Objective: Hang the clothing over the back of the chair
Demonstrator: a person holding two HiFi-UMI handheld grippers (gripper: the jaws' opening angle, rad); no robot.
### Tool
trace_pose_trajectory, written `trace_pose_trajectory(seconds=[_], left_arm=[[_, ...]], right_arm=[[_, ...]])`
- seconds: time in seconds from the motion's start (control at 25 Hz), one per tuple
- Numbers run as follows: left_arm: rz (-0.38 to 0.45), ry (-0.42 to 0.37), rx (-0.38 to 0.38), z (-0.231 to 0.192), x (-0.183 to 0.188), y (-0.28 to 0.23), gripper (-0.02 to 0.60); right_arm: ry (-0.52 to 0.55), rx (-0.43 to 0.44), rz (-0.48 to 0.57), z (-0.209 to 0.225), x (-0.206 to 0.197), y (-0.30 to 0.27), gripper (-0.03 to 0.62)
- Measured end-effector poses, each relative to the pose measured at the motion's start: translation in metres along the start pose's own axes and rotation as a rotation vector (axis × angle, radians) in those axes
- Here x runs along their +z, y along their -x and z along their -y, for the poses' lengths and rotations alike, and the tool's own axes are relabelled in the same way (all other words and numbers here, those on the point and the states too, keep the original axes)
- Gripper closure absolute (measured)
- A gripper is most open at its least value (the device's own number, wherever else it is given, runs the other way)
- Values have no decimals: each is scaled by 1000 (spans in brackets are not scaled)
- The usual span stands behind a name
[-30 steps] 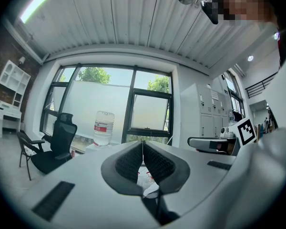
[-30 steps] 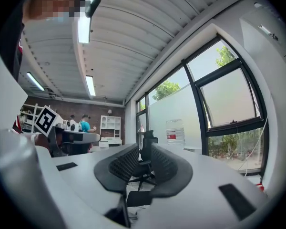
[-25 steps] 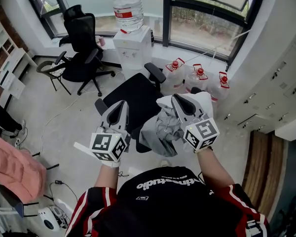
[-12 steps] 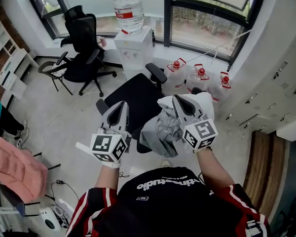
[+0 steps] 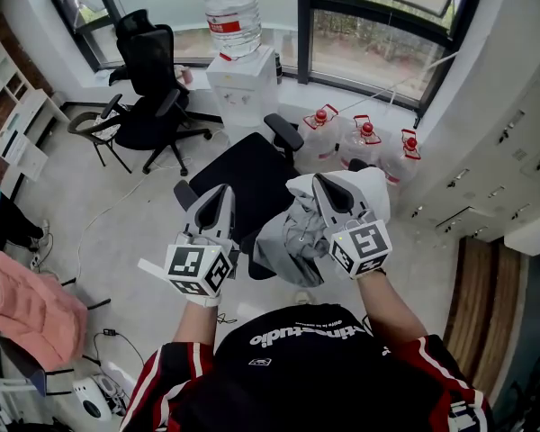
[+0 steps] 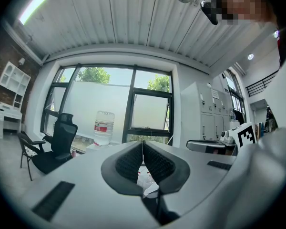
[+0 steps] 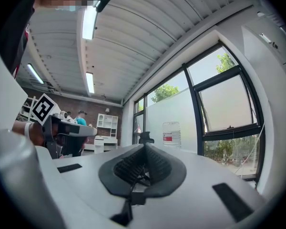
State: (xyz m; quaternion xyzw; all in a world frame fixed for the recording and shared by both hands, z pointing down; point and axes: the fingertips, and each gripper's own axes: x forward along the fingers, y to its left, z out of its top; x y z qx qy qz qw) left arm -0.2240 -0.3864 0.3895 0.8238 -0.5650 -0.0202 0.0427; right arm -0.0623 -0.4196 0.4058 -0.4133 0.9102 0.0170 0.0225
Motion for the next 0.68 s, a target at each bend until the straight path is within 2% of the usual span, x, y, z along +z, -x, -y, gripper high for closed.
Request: trace_pose_trajectory(seconds=[0.32, 0.68], left_arm=[[-3, 7, -5, 1, -2, -1, 557], [-8, 20, -26, 8, -3, 1, 557]], right_arm=[[34, 16, 0, -3, -1, 0, 586], [-22, 21, 0, 2, -1, 1, 586]])
